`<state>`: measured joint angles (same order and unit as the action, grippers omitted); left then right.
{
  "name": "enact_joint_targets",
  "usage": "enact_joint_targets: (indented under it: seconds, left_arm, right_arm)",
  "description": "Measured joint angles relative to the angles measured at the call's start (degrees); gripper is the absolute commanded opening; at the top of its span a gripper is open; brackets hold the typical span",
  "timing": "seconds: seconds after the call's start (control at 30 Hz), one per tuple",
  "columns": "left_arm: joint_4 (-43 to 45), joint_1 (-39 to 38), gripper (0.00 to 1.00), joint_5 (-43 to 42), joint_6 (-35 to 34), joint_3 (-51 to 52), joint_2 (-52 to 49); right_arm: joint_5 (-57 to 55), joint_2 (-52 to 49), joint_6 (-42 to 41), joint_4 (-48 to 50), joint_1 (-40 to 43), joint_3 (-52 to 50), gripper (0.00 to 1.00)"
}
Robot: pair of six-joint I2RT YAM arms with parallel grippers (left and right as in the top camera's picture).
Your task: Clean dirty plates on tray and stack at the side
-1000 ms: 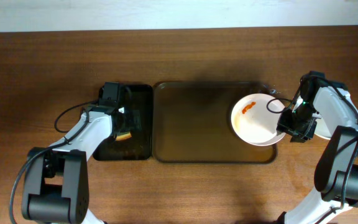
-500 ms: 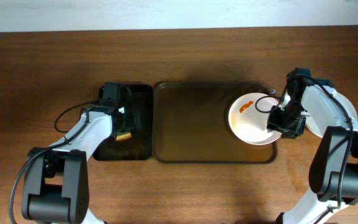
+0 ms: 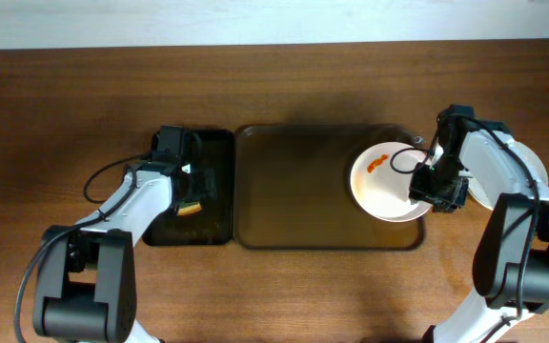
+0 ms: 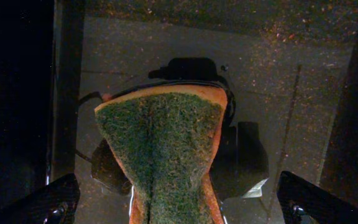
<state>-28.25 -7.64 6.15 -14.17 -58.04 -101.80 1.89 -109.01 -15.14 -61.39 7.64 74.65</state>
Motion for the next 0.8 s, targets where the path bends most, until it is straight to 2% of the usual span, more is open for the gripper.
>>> enact_joint_targets:
  seconds: [0.2,0.33,0.47,0.57,0.7,0.8]
  left_arm:
    - [0.00,0.00,1.00,0.00,0.02,0.00,0.00]
    - [0.00,0.00,1.00,0.00,0.00,0.00,0.00]
    - [0.00,0.00,1.00,0.00,0.02,0.00,0.00]
    - [0.00,0.00,1.00,0.00,0.00,0.00,0.00]
    - [0.00,0.00,1.00,0.00,0.00,0.00,0.00]
    - [0.00,0.00,1.00,0.00,0.02,0.00,0.00]
  right_arm:
    - [-0.57,0.00,0.09,0.66,-6.12,0.00,0.41]
    - [-0.81,0.00,-0.04,0.63,-11.93,-0.04,0.46]
    - [-0.57,0.00,-5.77,1.25,-16.06,-0.94,0.50]
    - [-0.31,0.00,-10.64,2.08,-13.27,-0.96,0.46]
    - [-0.09,0.00,-13.18,2.34,-9.16,-0.96,0.41]
    - [0.09,0.00,-14.40,4.24,-8.61,-1.18,0.30]
